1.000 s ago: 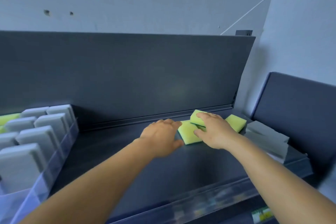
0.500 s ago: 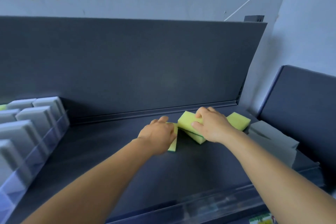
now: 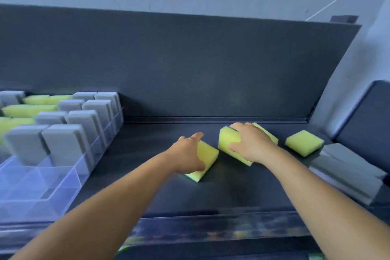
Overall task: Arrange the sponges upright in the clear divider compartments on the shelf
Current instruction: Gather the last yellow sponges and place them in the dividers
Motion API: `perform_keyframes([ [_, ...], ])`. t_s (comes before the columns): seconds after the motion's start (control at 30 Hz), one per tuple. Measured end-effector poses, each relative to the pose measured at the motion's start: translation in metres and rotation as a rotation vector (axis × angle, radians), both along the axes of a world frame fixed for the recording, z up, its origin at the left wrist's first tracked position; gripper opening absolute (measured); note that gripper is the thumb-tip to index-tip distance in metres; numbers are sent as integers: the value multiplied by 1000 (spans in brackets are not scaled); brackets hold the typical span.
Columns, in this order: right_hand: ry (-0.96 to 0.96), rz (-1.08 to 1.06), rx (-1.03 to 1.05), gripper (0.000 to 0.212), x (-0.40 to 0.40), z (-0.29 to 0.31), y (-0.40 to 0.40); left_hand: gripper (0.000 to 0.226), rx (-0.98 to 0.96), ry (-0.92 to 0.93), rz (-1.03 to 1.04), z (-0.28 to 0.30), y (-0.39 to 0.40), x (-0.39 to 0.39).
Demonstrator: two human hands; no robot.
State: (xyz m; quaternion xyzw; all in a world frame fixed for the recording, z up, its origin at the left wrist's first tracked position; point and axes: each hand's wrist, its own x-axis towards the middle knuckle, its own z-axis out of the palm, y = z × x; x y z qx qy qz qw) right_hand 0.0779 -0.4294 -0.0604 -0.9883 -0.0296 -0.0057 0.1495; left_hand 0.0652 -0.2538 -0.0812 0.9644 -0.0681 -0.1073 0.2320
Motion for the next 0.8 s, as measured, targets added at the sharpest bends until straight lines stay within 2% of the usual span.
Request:
perform_keyframes([
  [0.13, -74, 72, 132, 57, -11, 6, 13, 58, -18, 10, 52, 3, 14, -13],
  [0.2, -82, 99, 223, 59, -17, 9, 20, 52, -31, -14, 81, 5, 24, -19],
  [0.4, -117, 133, 446, 52, -36, 24, 55, 66, -184, -172, 114, 31, 60, -38],
  [0.6, -276, 136, 700, 39, -58, 56, 112, 41, -363, -354, 136, 74, 114, -61],
  [0.8, -363, 167, 814, 30, -85, 79, 196, 35, -332, -483, 231, 100, 195, -89],
])
